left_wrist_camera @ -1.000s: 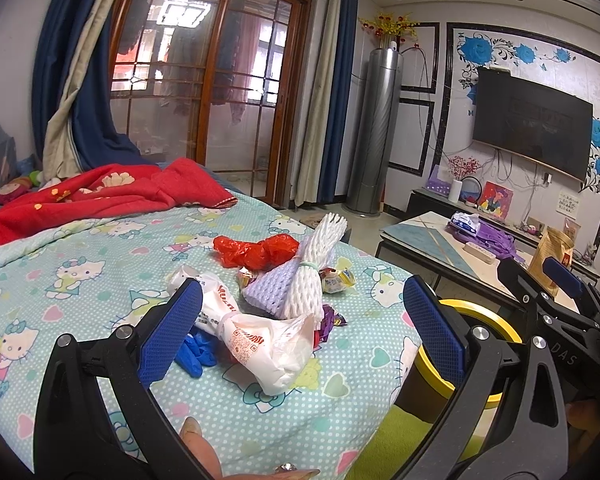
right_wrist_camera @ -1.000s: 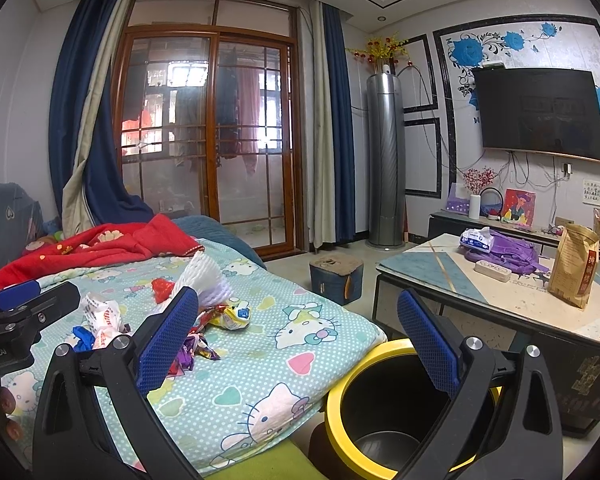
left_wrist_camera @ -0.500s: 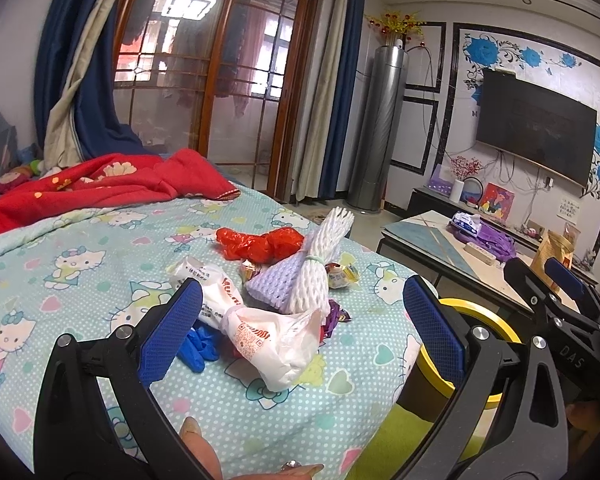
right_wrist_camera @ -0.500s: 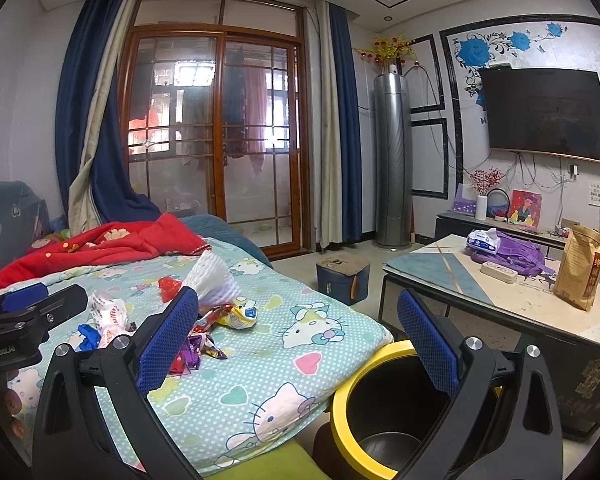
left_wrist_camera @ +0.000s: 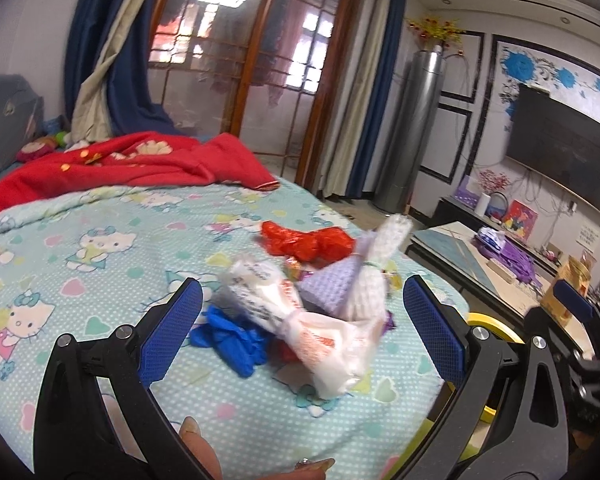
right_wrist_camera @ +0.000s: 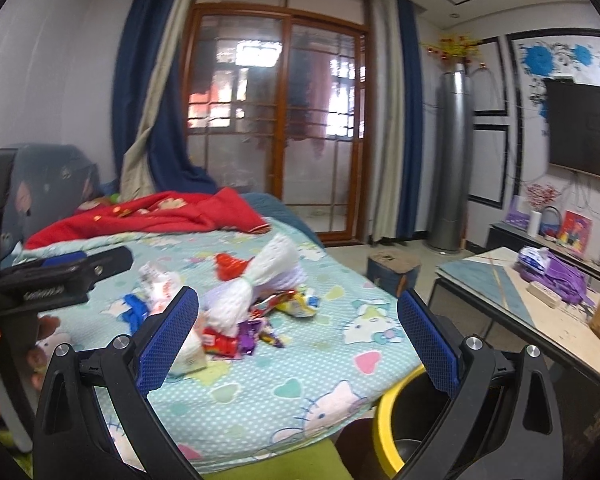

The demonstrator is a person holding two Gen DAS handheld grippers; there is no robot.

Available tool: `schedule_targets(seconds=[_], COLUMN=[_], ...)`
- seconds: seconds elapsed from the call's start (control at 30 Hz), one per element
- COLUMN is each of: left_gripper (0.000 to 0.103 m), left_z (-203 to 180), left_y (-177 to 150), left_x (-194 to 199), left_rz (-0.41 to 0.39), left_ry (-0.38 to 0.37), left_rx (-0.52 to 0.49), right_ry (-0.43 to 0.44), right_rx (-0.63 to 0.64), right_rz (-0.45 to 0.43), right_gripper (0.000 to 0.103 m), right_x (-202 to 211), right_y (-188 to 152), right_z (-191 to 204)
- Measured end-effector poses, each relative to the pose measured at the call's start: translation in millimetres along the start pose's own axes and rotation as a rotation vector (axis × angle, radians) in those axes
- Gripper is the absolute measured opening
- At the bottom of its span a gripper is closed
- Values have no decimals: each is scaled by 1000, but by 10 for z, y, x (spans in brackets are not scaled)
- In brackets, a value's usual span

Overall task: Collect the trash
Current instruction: 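Reach the left tool to the white plastic bag while the right tool reaches the white foam net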

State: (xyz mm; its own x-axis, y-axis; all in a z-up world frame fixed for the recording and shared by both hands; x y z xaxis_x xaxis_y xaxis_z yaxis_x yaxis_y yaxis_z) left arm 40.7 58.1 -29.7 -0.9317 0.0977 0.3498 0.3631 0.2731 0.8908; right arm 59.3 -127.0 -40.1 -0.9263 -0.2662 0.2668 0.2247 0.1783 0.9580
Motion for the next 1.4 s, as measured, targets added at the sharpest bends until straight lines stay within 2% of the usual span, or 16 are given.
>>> schedule_targets(seconds=[0.23,0.43,0.57,0.77,0.9,1.0,1.17,1.27,1.4], left_gripper=[92,92,92,92,92,92,92,85,77], left_z=[320,553,644,679,671,674,726,701,725], left_y=[51,78,124,194,236,245,176,124,78], left_x=[-76,-151,-210,-367,-545,-715,-877,-922,-949], left_rz=[30,66,84,115,157,207,257,271,294], left_ry=[55,57,22,-2,-24,-21,-56,-45,-57], left_rx=[68,113,147,133,126,118,171,144,161], right_ry=[70,101,109,116,122,120,142,151,169], right_rx=[9,-5,-7,-12,-16,-21,-57,-42,-46], right_rz=[58,123,155,187,239,310,393,388,396], right_gripper=[97,97,97,97,97,86,72,65,56], right_x=[-169,-409,-591,-823,-1003,-1172,-1333,-1338,-1361], right_y=[34,23,32,57,33,-35,-152,-181,-204], right_z=[148,243,296,379,421,450,494,551,601])
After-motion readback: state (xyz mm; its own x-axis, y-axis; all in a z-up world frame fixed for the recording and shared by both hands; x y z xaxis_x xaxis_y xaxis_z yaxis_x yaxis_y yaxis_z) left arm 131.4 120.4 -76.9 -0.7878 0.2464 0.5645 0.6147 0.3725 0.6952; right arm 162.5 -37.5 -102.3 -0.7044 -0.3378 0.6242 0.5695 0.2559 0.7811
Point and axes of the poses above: each gripper's, at about its wrist camera, not at the fingertips, and x roughly against the way its jaws point, z to its left, y to its top, the point moved 4 cm from there along -x, roughly the way its jaws point, and after that the axes turned 10 degrees about -y, right-handed, at the moved point
